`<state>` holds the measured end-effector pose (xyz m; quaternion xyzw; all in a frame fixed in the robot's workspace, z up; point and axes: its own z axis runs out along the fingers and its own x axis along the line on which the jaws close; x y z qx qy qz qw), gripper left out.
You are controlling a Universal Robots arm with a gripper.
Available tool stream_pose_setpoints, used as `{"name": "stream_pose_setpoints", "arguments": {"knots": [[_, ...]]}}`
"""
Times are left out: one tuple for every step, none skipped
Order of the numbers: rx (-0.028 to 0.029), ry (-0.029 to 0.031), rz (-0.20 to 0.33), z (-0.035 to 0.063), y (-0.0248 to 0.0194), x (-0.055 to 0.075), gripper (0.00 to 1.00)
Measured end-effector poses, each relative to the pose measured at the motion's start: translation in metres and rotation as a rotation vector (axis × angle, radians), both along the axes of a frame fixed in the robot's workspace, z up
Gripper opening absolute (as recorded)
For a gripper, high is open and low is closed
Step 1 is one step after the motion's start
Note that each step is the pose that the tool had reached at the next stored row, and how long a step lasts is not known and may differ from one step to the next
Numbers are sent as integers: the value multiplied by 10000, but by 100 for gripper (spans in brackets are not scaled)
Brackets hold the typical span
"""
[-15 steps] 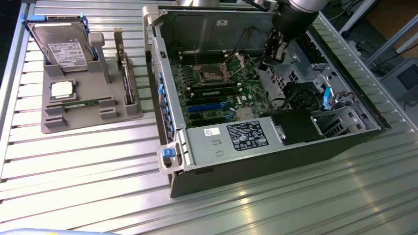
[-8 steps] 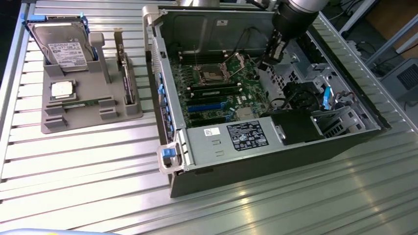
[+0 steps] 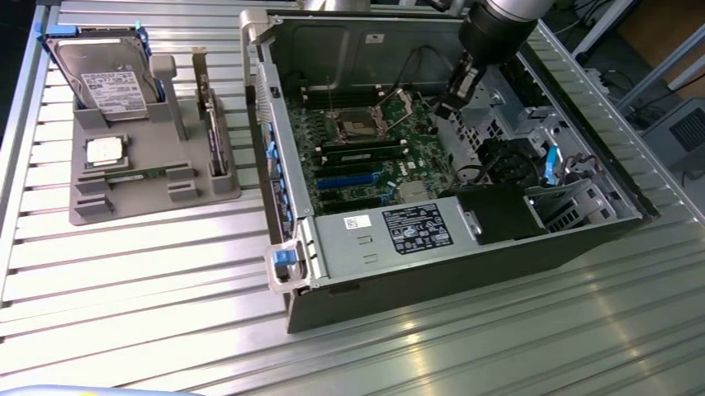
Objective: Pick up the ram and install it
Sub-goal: 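Press down the ram until it locks into place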
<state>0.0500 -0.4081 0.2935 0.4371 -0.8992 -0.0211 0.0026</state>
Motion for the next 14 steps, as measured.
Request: {"name": "stream_pose_setpoints", "arguments": {"knots": [[0, 0, -86, 0, 0, 0, 10], [0, 0, -281, 0, 0, 0, 10], [0, 0, -353, 0, 0, 0, 10], [0, 0, -445, 0, 0, 0, 10], [0, 0, -597, 0, 0, 0, 10], [0, 0, -725, 0, 0, 0, 10], [0, 0, -809, 0, 0, 0, 10], [-1, 0, -889, 0, 0, 0, 10], [0, 0, -987, 0, 0, 0, 10], [-1, 0, -1049, 0, 0, 0, 10], [0, 0, -1262, 0, 0, 0, 10], [0, 0, -1405, 0, 0, 0, 10], [-1, 0, -1539, 0, 0, 0, 10], [0, 0, -1743, 0, 0, 0, 10]]}}
